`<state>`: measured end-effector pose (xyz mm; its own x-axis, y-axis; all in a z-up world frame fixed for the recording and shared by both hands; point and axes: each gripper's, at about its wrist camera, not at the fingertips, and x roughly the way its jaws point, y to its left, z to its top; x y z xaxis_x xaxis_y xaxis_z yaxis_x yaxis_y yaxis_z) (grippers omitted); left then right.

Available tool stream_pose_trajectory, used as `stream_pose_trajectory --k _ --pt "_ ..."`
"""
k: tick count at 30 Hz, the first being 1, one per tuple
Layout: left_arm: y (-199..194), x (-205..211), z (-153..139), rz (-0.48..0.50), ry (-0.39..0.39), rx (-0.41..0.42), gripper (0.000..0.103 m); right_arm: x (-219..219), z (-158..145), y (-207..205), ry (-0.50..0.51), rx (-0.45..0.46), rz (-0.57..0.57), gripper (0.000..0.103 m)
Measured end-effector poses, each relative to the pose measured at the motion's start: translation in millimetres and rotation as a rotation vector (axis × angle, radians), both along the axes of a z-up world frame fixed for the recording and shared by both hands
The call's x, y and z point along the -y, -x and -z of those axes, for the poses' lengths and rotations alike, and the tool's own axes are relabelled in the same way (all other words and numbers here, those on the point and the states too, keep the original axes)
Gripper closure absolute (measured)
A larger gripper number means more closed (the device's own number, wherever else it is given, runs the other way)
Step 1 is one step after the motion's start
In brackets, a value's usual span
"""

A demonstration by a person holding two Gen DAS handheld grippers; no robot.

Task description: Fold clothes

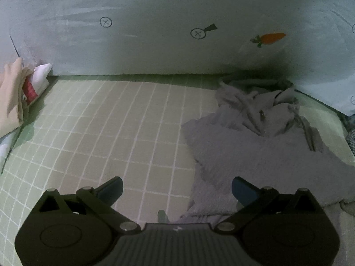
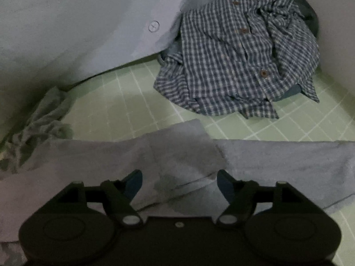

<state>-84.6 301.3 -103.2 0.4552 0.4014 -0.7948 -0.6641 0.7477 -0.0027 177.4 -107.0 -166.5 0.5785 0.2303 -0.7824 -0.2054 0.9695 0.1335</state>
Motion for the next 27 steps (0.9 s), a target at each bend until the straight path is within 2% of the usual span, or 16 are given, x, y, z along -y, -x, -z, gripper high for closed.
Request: stream_pose_trajectory --k 4,7,13,15,16,19,24,27 --pt "-5 1 -2 -0.009 -0.011 -0.018 0.0 -2 10 -14 -0.003 -0.02 0.029 0.026" --pt "-5 3 -2 -0.016 -0.021 -0.039 0.0 -8 13 -12 0.034 0.019 0.014 0.026" --pt "-3 8 -2 -0.027 -0.039 -0.07 0.0 -4 14 -4 0.119 0.083 -0.008 0.072" --pt "-1 9 -3 -0.027 -0.039 -0.064 0.0 3 11 -3 0.116 0.096 -0.004 0.097" --pt "-1 9 -3 -0.028 -0.04 -0.062 0.0 7 8 -2 0.098 0.102 -0.002 0.101" --pt "2 10 -4 -0.03 -0.04 -0.058 0.0 18 -1 1 0.053 0.129 0.009 0.103" --pt "8 10 -6 -0.033 -0.035 -0.046 0.0 21 -22 12 0.032 0.188 0.015 0.103" --pt "12 10 -6 -0.035 -0.031 -0.038 0.0 20 -28 19 0.02 0.194 -0.002 0.103"
